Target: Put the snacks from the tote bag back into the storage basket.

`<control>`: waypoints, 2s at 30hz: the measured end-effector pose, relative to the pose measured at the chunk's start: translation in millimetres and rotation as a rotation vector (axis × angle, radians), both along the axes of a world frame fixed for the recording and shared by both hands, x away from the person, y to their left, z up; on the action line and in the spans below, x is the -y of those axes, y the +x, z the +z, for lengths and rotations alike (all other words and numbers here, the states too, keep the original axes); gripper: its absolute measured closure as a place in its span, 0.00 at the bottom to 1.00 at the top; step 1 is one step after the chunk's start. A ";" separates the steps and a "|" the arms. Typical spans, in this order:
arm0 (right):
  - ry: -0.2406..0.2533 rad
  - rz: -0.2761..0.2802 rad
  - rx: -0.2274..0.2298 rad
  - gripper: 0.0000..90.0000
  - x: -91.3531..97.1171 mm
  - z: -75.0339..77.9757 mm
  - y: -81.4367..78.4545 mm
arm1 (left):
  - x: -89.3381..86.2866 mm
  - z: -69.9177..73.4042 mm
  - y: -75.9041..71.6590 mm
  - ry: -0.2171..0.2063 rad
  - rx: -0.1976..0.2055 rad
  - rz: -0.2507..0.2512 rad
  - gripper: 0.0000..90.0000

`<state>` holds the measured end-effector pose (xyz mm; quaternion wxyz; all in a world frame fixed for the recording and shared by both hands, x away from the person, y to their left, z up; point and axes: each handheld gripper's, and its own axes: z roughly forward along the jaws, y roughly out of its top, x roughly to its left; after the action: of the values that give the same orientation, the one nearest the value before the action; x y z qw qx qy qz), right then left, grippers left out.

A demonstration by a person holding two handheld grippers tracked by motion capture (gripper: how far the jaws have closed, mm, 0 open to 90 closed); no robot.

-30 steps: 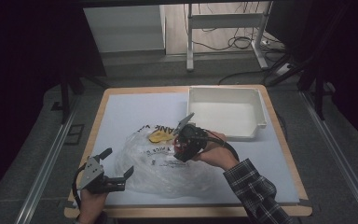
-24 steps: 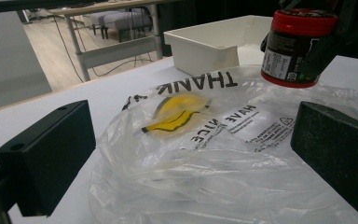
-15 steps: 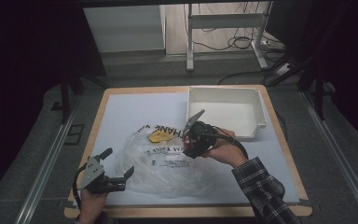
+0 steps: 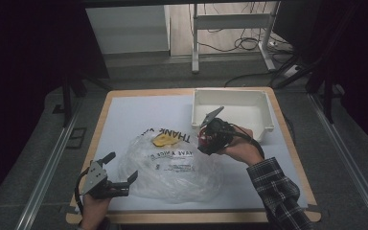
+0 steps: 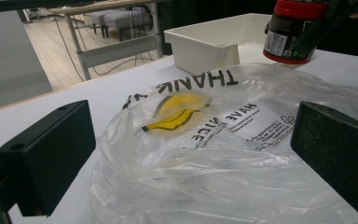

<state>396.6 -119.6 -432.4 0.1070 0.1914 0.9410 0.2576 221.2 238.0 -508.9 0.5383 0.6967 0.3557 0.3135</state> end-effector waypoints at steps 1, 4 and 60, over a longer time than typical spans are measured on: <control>-0.001 -0.004 0.001 0.29 1.2 0.6 1.1 | 0.0 0.0 0.0 0.001 0.000 0.000 0.00; -0.003 -0.009 0.006 0.29 4.6 1.6 5.2 | -0.2 0.0 0.0 -0.001 0.000 0.000 0.00; -0.013 -0.028 0.006 0.29 9.2 -23.0 106.1 | -0.4 -0.3 -0.4 0.007 -0.002 0.004 0.00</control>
<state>502.8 -128.8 -455.5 0.1148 0.2030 0.9396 0.2507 220.9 238.4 -509.2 0.5349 0.6983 0.3563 0.3151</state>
